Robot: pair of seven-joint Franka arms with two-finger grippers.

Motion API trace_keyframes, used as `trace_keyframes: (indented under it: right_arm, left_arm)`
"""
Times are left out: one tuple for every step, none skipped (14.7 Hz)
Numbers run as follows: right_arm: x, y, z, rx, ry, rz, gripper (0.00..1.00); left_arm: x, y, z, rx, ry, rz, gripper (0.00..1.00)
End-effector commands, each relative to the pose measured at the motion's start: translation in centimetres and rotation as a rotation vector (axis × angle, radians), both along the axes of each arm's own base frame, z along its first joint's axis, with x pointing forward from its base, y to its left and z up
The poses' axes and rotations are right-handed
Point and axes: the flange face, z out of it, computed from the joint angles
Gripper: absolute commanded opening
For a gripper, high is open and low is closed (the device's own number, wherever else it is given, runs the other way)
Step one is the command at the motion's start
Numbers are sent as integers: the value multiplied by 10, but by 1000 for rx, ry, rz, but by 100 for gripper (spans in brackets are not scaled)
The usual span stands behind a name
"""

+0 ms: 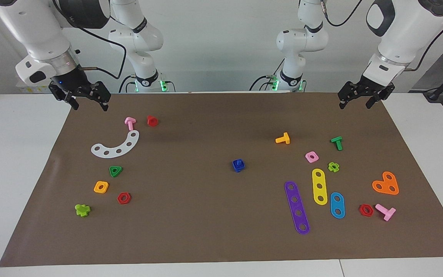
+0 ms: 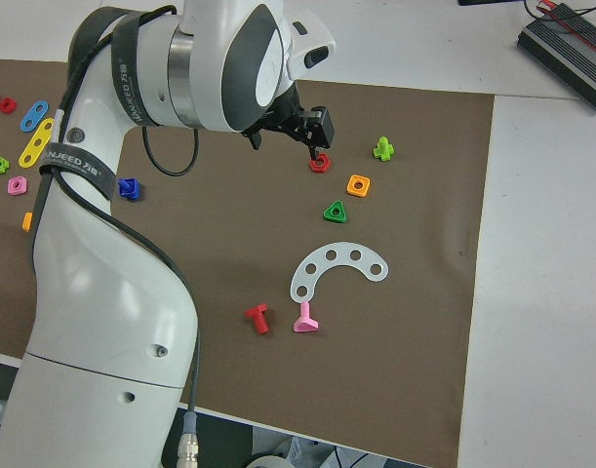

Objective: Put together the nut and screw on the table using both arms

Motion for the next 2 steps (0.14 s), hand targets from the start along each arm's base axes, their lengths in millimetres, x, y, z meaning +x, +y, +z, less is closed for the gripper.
trace_keyframes:
  right_arm:
    - [-4, -3, 1, -6, -17, 13, 100]
    - [-4, -3, 1, -6, -17, 15, 100]
  left_arm:
    - [-5, 3, 4, 9, -9, -20, 100]
    - [-5, 3, 4, 9, -11, -20, 100]
